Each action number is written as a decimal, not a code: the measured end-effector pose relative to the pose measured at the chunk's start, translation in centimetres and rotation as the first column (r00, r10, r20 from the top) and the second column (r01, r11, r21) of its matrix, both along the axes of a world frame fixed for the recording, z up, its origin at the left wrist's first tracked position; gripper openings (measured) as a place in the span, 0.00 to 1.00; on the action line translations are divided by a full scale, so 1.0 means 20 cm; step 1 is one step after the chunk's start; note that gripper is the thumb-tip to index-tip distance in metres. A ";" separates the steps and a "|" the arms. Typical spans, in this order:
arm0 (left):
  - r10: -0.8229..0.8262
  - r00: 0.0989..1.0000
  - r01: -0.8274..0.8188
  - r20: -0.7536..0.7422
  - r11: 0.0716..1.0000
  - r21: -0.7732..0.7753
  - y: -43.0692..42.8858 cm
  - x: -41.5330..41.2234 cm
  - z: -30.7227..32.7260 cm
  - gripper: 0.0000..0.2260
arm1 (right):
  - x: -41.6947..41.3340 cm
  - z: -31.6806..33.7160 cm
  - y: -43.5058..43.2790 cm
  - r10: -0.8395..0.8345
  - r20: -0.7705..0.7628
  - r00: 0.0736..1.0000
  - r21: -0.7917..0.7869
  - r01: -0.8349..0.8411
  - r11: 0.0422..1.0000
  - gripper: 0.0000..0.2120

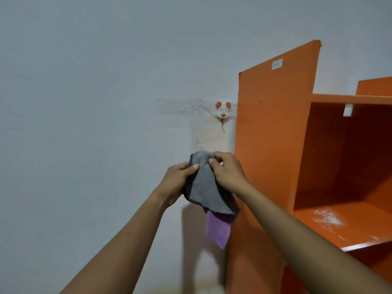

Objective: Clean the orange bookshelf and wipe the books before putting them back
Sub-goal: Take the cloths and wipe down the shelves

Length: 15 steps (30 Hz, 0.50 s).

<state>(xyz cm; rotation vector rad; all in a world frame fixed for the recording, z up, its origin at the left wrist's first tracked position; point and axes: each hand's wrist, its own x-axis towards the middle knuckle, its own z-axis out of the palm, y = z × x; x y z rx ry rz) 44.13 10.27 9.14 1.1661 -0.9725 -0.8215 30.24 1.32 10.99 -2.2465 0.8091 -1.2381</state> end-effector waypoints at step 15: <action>0.213 0.972 -0.204 -0.103 0.975 0.090 0.28 -0.53 0.05 0.12 | -0.49 -0.22 0.25 0.488 -0.036 0.872 0.319 -0.453 0.833 0.33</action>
